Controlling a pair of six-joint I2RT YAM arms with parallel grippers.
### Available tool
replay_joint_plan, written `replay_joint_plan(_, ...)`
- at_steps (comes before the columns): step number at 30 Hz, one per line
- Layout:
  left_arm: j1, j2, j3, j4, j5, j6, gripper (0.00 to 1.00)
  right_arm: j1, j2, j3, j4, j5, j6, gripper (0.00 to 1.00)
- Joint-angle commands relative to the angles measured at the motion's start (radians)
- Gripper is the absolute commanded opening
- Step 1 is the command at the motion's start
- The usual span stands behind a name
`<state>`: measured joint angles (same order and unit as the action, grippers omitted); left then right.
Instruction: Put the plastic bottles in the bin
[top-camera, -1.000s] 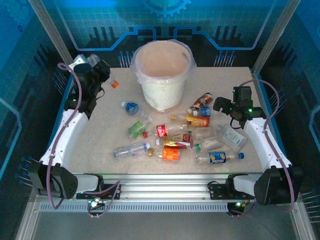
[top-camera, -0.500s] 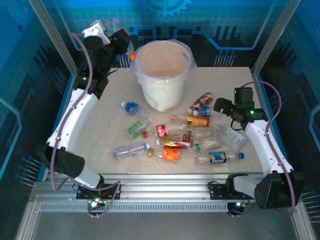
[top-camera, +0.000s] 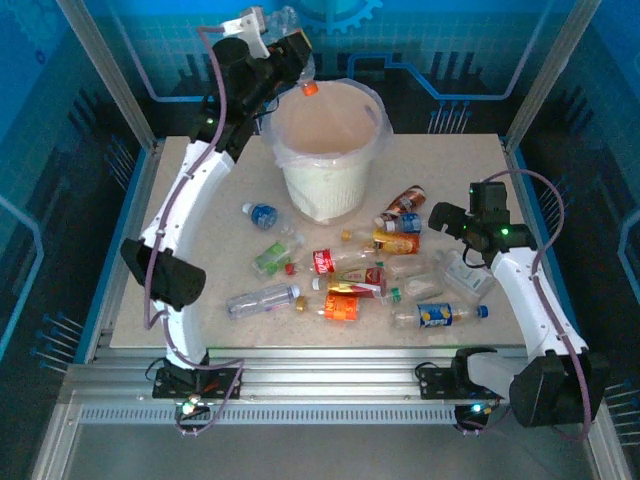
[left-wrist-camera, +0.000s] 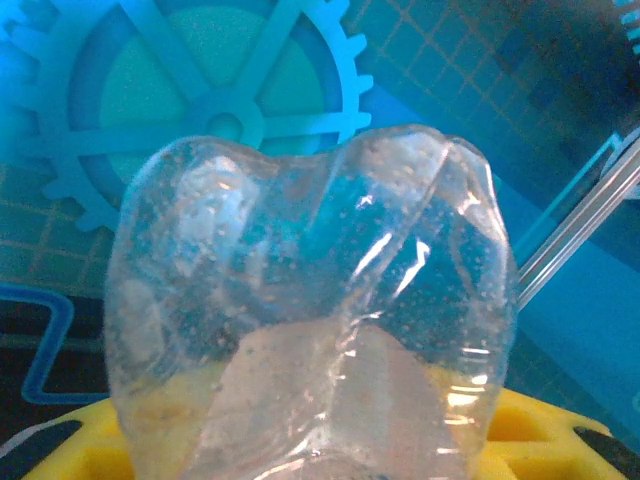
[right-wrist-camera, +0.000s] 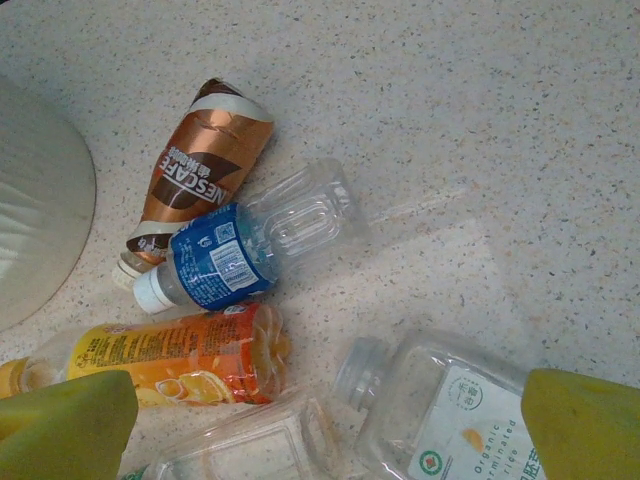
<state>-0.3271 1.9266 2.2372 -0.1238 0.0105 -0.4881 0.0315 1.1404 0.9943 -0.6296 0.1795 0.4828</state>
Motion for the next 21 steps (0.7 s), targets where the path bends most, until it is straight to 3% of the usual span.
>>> replay_joint_plan(1,-0.009,0.047,0.058,-0.01,0.056,0.042,0.36,-0.014,0.005,0.017,-0.001,0.013,0.002,1.0)
replay_joint_plan(10,-0.013,0.169,0.189,-0.058,0.106,0.08,0.36,-0.015,-0.008,0.015,-0.01,0.016,0.015,1.0)
replay_joint_plan(21,-0.048,0.252,0.174,-0.245,0.128,0.143,0.37,-0.015,-0.026,0.035,-0.078,0.043,0.038,1.0)
